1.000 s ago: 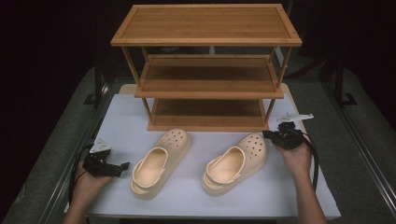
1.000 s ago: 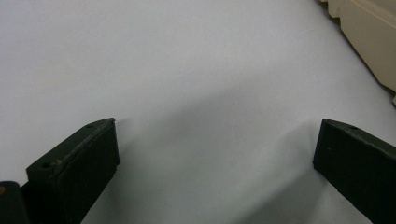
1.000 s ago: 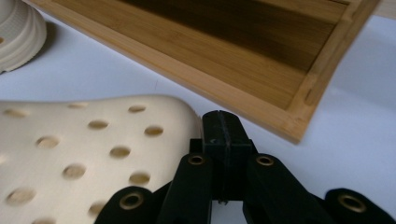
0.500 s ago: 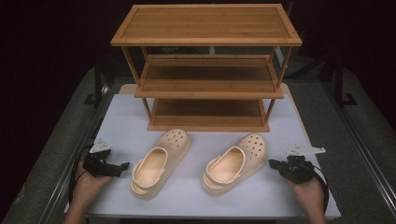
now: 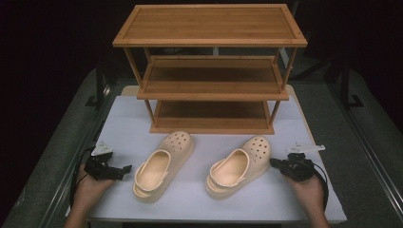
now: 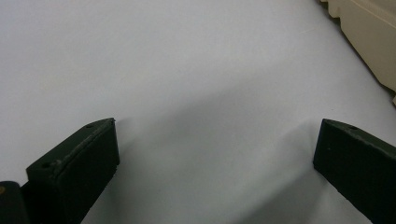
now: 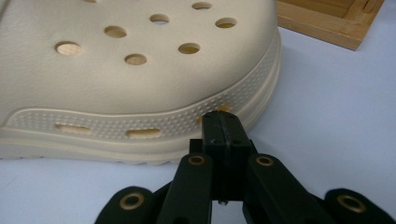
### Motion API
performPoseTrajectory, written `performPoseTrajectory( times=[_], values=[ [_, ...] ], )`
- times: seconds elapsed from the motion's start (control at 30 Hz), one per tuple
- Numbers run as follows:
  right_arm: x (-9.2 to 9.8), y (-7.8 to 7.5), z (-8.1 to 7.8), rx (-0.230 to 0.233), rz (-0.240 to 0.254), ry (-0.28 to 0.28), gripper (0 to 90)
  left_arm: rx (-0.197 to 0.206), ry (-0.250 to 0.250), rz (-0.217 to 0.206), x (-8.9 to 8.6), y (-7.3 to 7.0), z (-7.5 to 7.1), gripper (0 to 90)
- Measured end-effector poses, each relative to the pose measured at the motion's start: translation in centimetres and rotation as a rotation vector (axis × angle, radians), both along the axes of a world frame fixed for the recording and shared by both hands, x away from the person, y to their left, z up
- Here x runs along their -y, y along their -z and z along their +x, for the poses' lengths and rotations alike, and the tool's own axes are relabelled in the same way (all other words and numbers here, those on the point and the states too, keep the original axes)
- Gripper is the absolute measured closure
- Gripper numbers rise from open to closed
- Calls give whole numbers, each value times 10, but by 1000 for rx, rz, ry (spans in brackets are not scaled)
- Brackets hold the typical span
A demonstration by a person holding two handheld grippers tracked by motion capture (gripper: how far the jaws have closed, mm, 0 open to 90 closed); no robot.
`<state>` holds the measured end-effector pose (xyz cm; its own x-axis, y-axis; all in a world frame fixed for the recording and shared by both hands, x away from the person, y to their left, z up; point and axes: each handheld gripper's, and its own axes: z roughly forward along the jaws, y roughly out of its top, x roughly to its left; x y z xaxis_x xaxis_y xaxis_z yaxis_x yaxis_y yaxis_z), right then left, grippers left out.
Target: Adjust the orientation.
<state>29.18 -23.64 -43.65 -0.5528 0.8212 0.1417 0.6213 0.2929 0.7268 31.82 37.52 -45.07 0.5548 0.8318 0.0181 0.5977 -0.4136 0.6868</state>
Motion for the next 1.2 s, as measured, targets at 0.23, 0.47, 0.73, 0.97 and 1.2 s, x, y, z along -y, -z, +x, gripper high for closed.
performPoseTrajectory(
  times=[0.23,0.47,0.73,0.97,1.2],
  values=[
    [-3,0,8,-8,-1,-6,900,0,0,0,0,0,0,0],
    [-9,-1,23,-11,-7,-18,900,0,0,0,0,0,0,0],
    [-23,-4,47,-15,19,-45,900,0,-1,-2,0,0,0,0],
    [-49,-6,62,-8,28,-98,900,-1,0,-1,0,0,0,0],
    [-81,-8,72,-5,32,-164,900,-1,-1,-3,0,0,0,0]
  ],
)
